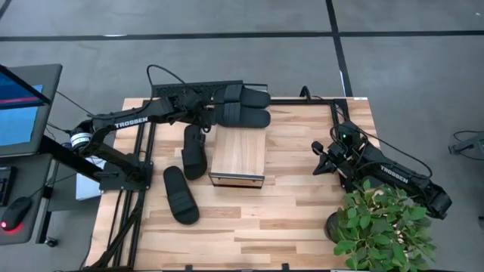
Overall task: Pick and place slides into the shelf
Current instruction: Adjust the black slides on the shelf, then put the black slide on the shelf
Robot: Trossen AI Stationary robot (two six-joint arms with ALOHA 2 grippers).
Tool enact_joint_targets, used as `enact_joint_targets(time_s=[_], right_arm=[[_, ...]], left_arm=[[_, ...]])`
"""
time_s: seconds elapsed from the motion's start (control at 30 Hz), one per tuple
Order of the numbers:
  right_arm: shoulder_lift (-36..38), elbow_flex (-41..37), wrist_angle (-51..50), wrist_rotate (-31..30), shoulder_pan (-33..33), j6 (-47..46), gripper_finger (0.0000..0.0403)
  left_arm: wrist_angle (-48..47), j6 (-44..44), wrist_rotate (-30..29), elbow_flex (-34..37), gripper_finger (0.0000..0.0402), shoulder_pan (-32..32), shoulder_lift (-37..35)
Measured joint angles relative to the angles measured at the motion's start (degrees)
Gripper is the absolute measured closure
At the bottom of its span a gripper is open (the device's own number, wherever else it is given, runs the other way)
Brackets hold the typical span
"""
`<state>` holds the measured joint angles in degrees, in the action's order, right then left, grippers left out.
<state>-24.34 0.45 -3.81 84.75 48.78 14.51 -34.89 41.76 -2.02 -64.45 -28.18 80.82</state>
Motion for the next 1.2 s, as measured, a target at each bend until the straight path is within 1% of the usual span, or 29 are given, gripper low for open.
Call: enact_joint_targets(time_s=[0.2,0.37,0.53,0.63,0.77,0.87,0.97,1.03,1.1,1.2], right_arm=[[0.0,0.0,0.0,0.0,0.0,0.0,0.0403],[0.0,0.0,0.0,0.0,0.02,0.0,0.0403],[0.0,0.0,0.0,0.0,0.02,0.0,0.0403],[0.0,0.0,0.0,0.0,0.01,0.0,0.0403],[0.0,0.0,0.0,0.0,0.0,0.0,0.0403],[0.0,0.0,0.0,0.0,0.0,0.0,0.0403],[0.0,0.0,0.0,0.0,0.0,0.0,0.0403],[0.0,0.0,0.0,0.0,0.02,0.0,0.0403],[-0.02,0.0,0.0,0.0,0.0,0.0,0.0403],[0.0,0.0,0.0,0.0,0.0,0.0,0.0403]], left_arm=[[-0.7,-0.39,-0.19,0.0,0.0401,0.45,-0.02],[-4.06,-0.81,-1.48,-0.57,0.0401,1.54,-0.35],[-6.43,-1.49,-1.77,-2.43,0.0401,3.12,-2.73],[-8.89,-2.56,-1.69,-3.13,0.0401,4.25,-5.65],[-13.02,-5.42,-1.49,-3.32,0.0401,5.86,-11.49],[-17.84,-9.18,1.77,-3.32,0.0401,7.0,-16.12],[-24.61,-12.01,6.44,-3.34,0.0401,7.72,-20.24],[-29.13,-14.25,8.44,-3.32,0.0401,8.11,-22.47],[-32.19,-16.99,9.39,-2.64,0.0401,8.43,-24.92],[-33.03,-21.18,9.58,0.0,0.0401,9.27,-28.7]])
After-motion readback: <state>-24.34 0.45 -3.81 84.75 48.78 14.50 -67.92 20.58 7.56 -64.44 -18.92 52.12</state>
